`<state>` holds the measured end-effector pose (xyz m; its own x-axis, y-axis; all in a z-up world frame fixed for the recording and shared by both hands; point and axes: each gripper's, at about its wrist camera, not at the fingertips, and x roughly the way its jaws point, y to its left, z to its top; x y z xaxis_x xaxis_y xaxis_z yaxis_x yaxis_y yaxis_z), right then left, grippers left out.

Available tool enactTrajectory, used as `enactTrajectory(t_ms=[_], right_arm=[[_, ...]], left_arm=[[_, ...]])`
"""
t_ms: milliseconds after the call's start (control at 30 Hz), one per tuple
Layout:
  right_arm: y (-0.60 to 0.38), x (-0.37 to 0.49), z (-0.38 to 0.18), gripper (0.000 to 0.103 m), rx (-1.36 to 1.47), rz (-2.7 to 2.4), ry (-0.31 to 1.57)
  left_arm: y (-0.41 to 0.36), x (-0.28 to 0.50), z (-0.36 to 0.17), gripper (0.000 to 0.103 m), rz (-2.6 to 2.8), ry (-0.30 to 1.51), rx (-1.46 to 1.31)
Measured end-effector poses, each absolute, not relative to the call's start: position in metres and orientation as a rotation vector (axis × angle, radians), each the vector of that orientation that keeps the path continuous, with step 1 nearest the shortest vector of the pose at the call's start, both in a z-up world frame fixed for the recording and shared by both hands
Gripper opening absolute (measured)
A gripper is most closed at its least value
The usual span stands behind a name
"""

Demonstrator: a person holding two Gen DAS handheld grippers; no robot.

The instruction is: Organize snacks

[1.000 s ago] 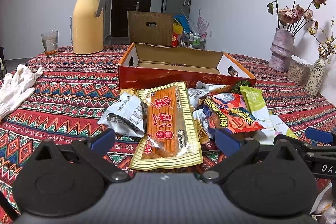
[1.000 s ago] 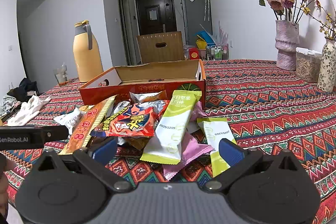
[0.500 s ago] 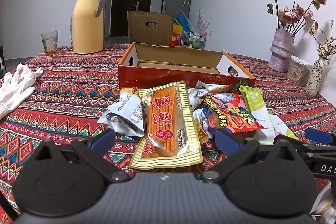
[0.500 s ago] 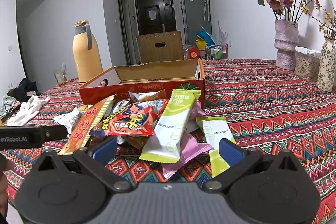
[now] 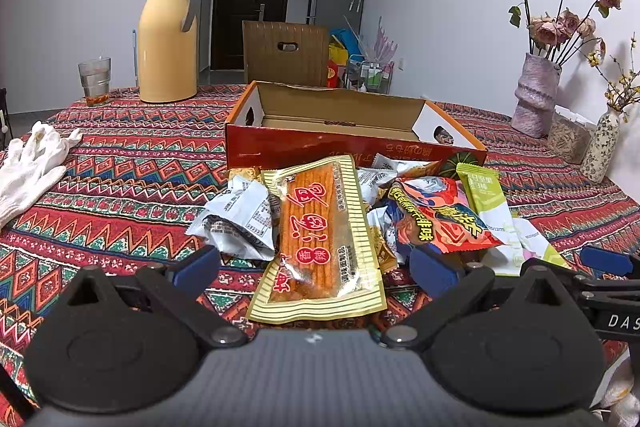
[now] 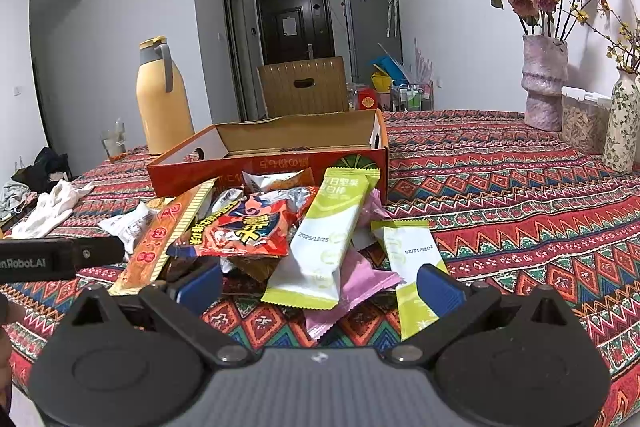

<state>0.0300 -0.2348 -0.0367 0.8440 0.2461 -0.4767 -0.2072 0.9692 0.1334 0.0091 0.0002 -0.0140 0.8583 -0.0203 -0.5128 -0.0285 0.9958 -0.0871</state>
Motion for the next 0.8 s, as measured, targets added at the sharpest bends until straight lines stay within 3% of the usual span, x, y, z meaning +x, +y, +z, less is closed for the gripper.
enactTrajectory(t_ms=[233, 533, 700, 800], right_arm=[[-0.234, 0.03, -0.033, 0.101, 0.07, 0.241, 0.492], [-0.236, 0.061, -0.024, 0.077, 0.067, 0.241, 0.502], [-0.227, 0.095, -0.024, 0.074, 0.059, 0.238, 0.557], [-0.222, 0.116, -0.03, 0.061, 0.069, 0.232, 0.615]], left_arm=[[0.0, 0.009, -0.013, 0.103, 0.007, 0.534, -0.086], [0.007, 0.02, -0.008, 0.103, 0.034, 0.531, -0.081], [0.016, 0.027, -0.007, 0.103, 0.066, 0.541, -0.092], [0.023, 0.032, -0.007, 0.103, 0.083, 0.548, -0.098]])
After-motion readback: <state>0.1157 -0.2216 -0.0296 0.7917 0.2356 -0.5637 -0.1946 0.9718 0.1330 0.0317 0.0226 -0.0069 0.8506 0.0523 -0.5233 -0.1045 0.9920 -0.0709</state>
